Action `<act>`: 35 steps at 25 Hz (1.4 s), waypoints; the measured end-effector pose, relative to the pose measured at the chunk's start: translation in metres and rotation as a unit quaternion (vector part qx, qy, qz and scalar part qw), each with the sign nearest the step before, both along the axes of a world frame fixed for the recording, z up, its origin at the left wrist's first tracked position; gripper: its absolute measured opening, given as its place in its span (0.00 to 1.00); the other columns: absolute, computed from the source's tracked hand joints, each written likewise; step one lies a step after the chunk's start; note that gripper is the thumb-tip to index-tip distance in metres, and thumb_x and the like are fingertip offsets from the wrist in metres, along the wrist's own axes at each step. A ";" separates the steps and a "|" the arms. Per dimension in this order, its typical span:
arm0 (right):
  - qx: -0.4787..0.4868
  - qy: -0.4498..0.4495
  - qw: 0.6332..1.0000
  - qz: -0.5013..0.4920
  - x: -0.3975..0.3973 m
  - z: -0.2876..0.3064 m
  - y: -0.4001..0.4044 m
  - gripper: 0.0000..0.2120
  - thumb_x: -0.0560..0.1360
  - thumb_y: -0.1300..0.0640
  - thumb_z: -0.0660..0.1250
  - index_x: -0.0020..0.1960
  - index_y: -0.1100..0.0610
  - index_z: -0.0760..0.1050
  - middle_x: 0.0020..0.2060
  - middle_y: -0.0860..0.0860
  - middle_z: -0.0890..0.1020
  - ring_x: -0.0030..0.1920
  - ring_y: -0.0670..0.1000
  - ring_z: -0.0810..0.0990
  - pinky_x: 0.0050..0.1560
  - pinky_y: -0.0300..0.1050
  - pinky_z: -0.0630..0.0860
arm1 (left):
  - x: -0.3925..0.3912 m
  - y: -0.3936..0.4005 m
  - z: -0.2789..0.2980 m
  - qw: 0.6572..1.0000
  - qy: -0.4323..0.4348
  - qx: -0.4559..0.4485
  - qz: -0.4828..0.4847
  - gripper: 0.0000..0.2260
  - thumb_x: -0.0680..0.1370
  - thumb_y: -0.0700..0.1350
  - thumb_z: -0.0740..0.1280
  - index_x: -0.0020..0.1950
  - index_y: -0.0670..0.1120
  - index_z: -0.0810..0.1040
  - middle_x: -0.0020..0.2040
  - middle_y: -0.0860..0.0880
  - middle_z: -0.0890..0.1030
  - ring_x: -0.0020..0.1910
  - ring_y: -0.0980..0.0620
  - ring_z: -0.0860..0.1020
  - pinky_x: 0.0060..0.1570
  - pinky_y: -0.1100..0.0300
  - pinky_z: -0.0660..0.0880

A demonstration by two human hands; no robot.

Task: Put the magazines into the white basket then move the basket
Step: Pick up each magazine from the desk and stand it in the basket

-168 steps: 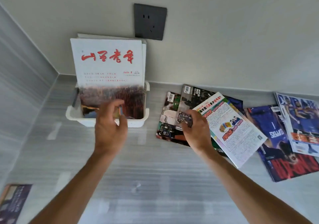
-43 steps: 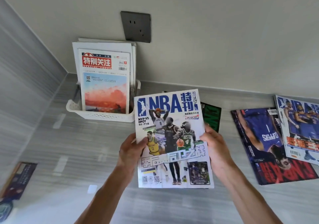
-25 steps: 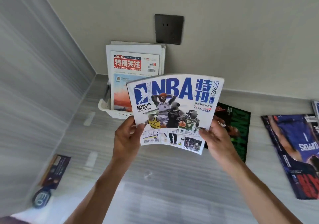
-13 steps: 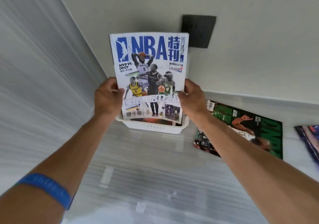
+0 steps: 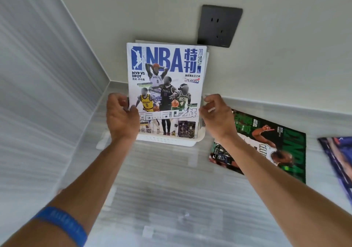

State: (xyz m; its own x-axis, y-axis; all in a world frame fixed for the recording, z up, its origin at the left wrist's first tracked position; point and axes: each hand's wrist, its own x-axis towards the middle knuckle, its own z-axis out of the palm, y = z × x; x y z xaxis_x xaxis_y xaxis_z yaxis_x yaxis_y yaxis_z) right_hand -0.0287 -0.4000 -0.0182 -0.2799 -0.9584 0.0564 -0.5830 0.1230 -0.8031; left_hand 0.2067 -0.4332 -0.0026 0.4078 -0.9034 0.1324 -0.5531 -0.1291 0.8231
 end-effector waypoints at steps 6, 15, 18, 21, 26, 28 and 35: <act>0.191 0.404 0.874 0.191 -0.060 -0.053 0.098 0.29 0.74 0.39 0.63 0.67 0.56 0.68 0.67 0.55 0.72 0.62 0.58 0.74 0.58 0.57 0.76 | -0.080 0.116 -0.035 0.975 0.044 -0.045 -0.212 0.12 0.73 0.31 0.65 0.51 0.46 0.75 0.45 0.51 0.78 0.41 0.52 0.77 0.39 0.69 0.70; 0.017 0.533 0.815 0.227 -0.068 -0.056 0.134 0.07 0.66 0.69 0.62 0.35 0.58 0.74 0.23 0.51 0.73 0.19 0.50 0.71 0.18 0.40 0.69 | -0.118 0.160 -0.046 0.962 0.018 0.013 -0.272 0.11 0.73 0.33 0.64 0.47 0.48 0.77 0.43 0.57 0.80 0.40 0.59 0.77 0.40 0.73 0.69; -0.013 0.509 0.836 0.203 -0.083 -0.046 0.134 0.05 0.66 0.69 0.68 0.37 0.60 0.76 0.22 0.51 0.74 0.20 0.49 0.72 0.22 0.41 0.71 | -0.118 0.162 -0.036 0.961 0.019 0.017 -0.277 0.12 0.73 0.32 0.65 0.47 0.49 0.77 0.43 0.56 0.80 0.41 0.58 0.77 0.40 0.67 0.72; -0.053 0.497 0.842 0.201 -0.104 -0.040 0.153 0.08 0.68 0.67 0.68 0.46 0.61 0.76 0.29 0.52 0.77 0.28 0.52 0.75 0.34 0.48 0.75 | -0.126 0.167 -0.021 0.930 -0.140 -0.073 -0.331 0.14 0.69 0.36 0.68 0.53 0.48 0.77 0.50 0.52 0.81 0.50 0.51 0.78 0.52 0.53 0.75; -0.149 0.476 0.828 0.257 -0.123 -0.026 0.198 0.14 0.74 0.67 0.61 0.58 0.60 0.75 0.38 0.51 0.78 0.38 0.55 0.77 0.49 0.51 0.76 | -0.197 0.181 0.017 0.765 -0.413 0.139 -0.474 0.21 0.75 0.43 0.69 0.67 0.47 0.70 0.61 0.46 0.80 0.59 0.44 0.79 0.62 0.50 0.72; -0.173 0.468 0.833 0.239 -0.125 -0.016 0.204 0.16 0.77 0.66 0.56 0.60 0.58 0.76 0.42 0.50 0.80 0.42 0.55 0.78 0.50 0.52 0.74 | -0.214 0.176 0.021 0.776 -0.398 0.193 -0.451 0.11 0.78 0.43 0.66 0.60 0.49 0.75 0.55 0.47 0.82 0.55 0.45 0.81 0.52 0.54 0.75; -0.140 -0.057 0.963 -0.223 -0.167 0.002 0.219 0.19 0.75 0.65 0.69 0.63 0.55 0.72 0.58 0.53 0.77 0.52 0.54 0.79 0.54 0.47 0.76 | -0.173 0.175 0.015 0.878 -0.250 0.139 -0.384 0.12 0.80 0.56 0.61 0.57 0.53 0.79 0.45 0.48 0.85 0.45 0.45 0.82 0.41 0.55 0.74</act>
State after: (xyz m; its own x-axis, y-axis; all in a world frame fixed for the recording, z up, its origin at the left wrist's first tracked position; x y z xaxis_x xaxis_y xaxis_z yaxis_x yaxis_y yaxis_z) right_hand -0.1955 -0.1814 -0.0164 -0.6805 -0.6924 0.2398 -0.4276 0.1094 -0.8973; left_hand 0.0336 -0.2583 0.0123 -0.3827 -0.9120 -0.1475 -0.8480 0.2834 0.4478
